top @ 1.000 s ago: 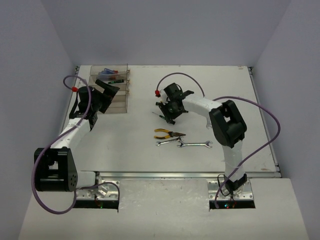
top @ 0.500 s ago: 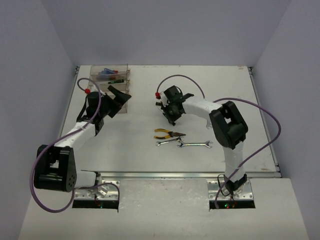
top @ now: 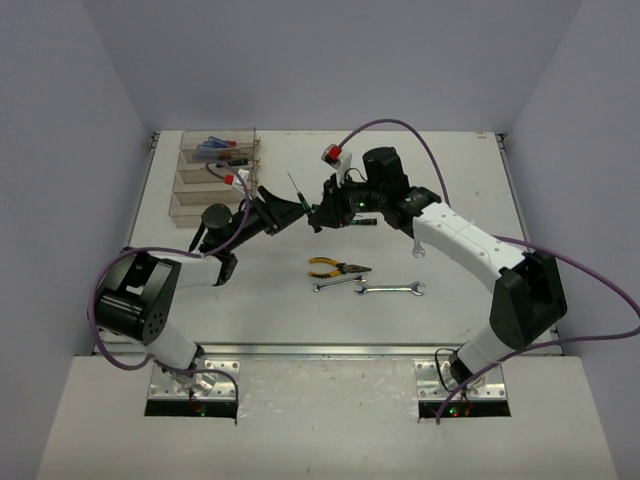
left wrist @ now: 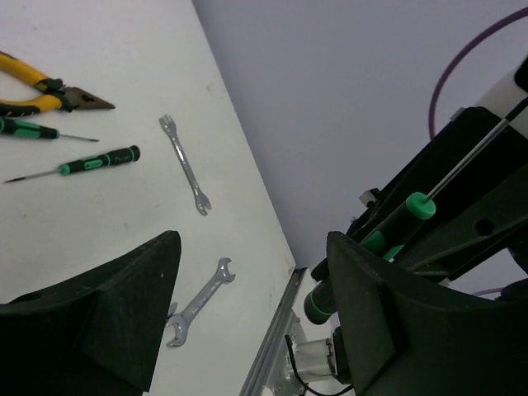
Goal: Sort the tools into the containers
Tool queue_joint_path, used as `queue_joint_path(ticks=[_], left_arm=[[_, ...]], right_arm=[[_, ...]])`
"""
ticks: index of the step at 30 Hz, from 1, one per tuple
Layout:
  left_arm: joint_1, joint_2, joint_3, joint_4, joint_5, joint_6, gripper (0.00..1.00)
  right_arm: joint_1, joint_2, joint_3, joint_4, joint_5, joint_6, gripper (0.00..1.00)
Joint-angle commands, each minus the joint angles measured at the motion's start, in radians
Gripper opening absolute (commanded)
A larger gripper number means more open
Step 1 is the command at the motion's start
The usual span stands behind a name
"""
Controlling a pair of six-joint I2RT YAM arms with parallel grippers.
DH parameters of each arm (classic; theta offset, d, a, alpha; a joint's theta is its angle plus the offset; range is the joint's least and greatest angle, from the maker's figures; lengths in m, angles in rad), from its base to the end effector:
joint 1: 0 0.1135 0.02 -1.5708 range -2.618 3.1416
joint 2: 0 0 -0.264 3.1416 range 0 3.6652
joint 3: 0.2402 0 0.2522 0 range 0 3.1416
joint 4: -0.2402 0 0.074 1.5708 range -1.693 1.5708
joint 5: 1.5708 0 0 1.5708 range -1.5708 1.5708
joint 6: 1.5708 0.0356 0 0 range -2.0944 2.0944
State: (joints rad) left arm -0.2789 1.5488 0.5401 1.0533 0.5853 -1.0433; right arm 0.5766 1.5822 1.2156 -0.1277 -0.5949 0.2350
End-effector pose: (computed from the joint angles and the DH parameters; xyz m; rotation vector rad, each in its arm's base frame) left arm 0.2821 -0.1012 0.2068 -0.1335 1.7310 -1.4569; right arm 0.2945 0.2153 0.2966 -0.7446 2.0283 1.0995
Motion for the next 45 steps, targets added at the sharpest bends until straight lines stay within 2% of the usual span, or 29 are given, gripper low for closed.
queue_joint_path(ticks=[1, 6, 8, 14, 19, 22, 25, 29, 31, 40, 42, 45], left_arm=[[-0.029, 0.015, -0.006, 0.339, 0.035, -0.081, 0.5], [-0.039, 0.02, -0.003, 0.375, 0.033, -0.089, 0.5], [-0.039, 0.013, -0.01, 0.349, 0.021, -0.078, 0.59], [-0.039, -0.055, -0.021, 0.124, -0.085, 0.023, 0.74], [-0.039, -0.093, -0.037, 0.092, -0.144, 0.053, 0.73], [-0.04, -0.092, -0.051, 0.161, -0.123, 0.047, 0.72], [-0.058, -0.076, -0.048, 0.272, -0.07, 0.034, 0.67], [-0.077, -0.043, -0.006, 0.272, -0.053, 0.045, 0.52], [-0.079, -0.026, 0.009, 0.275, -0.048, 0.042, 0.47], [-0.093, 0.021, 0.065, 0.203, -0.053, 0.074, 0.39], [-0.094, 0.028, 0.067, 0.191, -0.049, 0.08, 0.28], [-0.095, 0.029, 0.071, 0.19, -0.043, 0.074, 0.05]], right_arm=[[-0.001, 0.006, 0.002, 0.028, -0.091, 0.041, 0.0], [-0.003, 0.002, 0.001, 0.017, -0.042, 0.053, 0.0], [-0.016, 0.001, -0.003, 0.019, -0.004, 0.078, 0.0], [-0.043, -0.02, -0.025, 0.03, 0.099, 0.129, 0.0], [-0.047, -0.019, -0.035, 0.028, 0.114, 0.135, 0.0], [-0.047, -0.01, -0.034, 0.023, 0.111, 0.136, 0.0], [-0.046, 0.028, 0.008, -0.012, 0.024, 0.121, 0.0], [-0.035, 0.039, 0.025, -0.026, -0.043, 0.101, 0.0], [-0.029, 0.048, 0.045, -0.05, -0.071, 0.089, 0.0], [-0.015, 0.039, 0.037, -0.052, -0.063, 0.079, 0.0], [-0.015, 0.036, 0.038, -0.053, -0.053, 0.077, 0.0], [-0.015, 0.038, 0.037, -0.051, -0.034, 0.085, 0.0]])
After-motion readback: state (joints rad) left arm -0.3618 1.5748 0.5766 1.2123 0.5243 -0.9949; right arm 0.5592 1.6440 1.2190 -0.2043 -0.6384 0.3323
